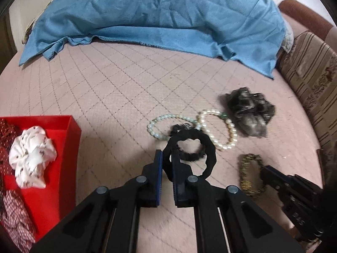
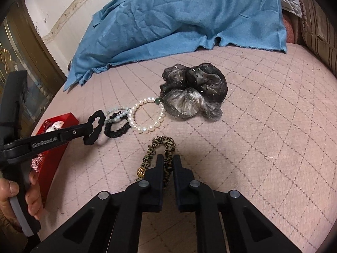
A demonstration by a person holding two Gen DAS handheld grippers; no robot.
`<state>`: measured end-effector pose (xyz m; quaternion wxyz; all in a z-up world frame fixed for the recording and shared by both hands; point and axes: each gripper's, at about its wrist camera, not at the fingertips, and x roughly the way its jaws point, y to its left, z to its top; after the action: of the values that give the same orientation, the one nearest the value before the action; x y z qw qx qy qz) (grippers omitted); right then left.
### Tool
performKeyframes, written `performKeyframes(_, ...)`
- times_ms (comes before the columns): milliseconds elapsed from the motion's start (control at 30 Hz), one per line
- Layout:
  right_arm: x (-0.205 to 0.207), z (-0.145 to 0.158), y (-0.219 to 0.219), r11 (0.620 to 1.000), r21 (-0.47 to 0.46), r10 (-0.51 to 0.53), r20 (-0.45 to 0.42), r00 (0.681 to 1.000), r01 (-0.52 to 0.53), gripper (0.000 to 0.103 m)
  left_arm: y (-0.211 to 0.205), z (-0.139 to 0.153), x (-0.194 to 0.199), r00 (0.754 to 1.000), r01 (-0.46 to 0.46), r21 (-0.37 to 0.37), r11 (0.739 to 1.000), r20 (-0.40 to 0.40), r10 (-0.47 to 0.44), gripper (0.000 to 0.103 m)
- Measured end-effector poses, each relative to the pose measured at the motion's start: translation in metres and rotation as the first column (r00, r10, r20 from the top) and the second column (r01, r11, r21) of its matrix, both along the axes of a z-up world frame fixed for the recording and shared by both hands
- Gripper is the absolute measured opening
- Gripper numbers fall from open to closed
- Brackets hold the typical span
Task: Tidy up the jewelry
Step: 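Grasp and lift black hair tie with left tool while right tool lifts leopard-print hair tie, then carry both hair ties over the red tray and lower them inside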
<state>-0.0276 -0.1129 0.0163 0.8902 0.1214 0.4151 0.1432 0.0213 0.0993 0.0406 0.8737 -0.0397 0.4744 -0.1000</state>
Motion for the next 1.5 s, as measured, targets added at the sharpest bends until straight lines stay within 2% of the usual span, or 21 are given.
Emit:
performKeyframes(167, -0.01, 0.009, 0.0, 1.0, 0.022, -0.006, 0.022, 1.0, 0.005, 0.009, 0.009, 0.022, -0.029, 1.0, -0.001, -0.063, 0.998, 0.018, 0.002, 0.008)
performKeyframes(467, -0.031, 0.021, 0.006, 1.0, 0.03, -0.007, 0.046, 0.999, 0.006, 0.009, 0.044, 0.048, -0.082, 0.996, -0.075, -0.079, 0.994, 0.045, 0.079, 0.008)
performKeyframes(533, -0.037, 0.025, 0.009, 1.0, 0.029, -0.003, 0.052, 0.999, 0.001, 0.009, 0.052, 0.051, -0.091, 0.994, -0.092, -0.064, 0.994, 0.056, 0.096, 0.008)
performKeyframes(700, -0.053, 0.038, 0.02, 0.999, 0.033, 0.006, 0.068, 0.998, -0.008, 0.009, 0.073, 0.057, -0.116, 0.984, -0.151, 0.047, 0.987, 0.105, 0.146, 0.008)
performKeyframes(800, -0.062, 0.046, 0.028, 0.999, 0.03, 0.021, 0.076, 0.997, -0.023, 0.009, 0.091, 0.058, -0.128, 0.978, -0.184, 0.071, 0.98, 0.117, 0.175, 0.008)
performKeyframes(1033, -0.076, 0.069, 0.068, 0.995, -0.003, 0.097, 0.1, 0.99, -0.097, 0.009, 0.138, 0.052, -0.148, 0.96, -0.266, 0.057, 0.962, 0.107, 0.259, 0.008)
performKeyframes(1300, -0.086, 0.098, 0.139, 0.973, -0.055, 0.232, 0.133, 0.964, -0.226, 0.009, 0.191, 0.039, -0.161, 0.933, -0.357, 0.052, 0.933, 0.075, 0.353, 0.008)
performKeyframes(1500, -0.082, 0.103, 0.191, 0.949, -0.054, 0.316, 0.122, 0.941, -0.311, 0.009, 0.209, 0.029, -0.163, 0.929, -0.368, 0.006, 0.93, 0.051, 0.367, 0.008)
